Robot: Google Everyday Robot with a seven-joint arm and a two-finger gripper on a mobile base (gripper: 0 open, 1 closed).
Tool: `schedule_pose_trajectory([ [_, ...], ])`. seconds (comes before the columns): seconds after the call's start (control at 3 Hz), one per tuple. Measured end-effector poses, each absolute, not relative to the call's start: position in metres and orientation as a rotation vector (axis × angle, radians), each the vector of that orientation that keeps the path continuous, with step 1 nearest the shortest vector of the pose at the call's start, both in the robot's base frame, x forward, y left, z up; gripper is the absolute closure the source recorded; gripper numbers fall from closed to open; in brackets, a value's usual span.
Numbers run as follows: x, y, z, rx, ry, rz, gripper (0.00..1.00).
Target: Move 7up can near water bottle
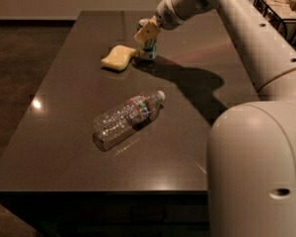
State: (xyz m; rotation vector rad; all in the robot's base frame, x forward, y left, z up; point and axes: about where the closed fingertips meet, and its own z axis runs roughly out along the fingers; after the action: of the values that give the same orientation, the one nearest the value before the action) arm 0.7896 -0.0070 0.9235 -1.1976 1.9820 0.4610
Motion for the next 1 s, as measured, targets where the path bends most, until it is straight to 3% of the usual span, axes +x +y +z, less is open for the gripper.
schedule_pose_trajectory([
  [0.33, 0.764, -0.011, 0.936, -1.24, 1.928, 0.488, 0.95],
  [1.0, 0.69, 0.006, 0.936, -1.393, 1.827, 0.575, 1.0],
])
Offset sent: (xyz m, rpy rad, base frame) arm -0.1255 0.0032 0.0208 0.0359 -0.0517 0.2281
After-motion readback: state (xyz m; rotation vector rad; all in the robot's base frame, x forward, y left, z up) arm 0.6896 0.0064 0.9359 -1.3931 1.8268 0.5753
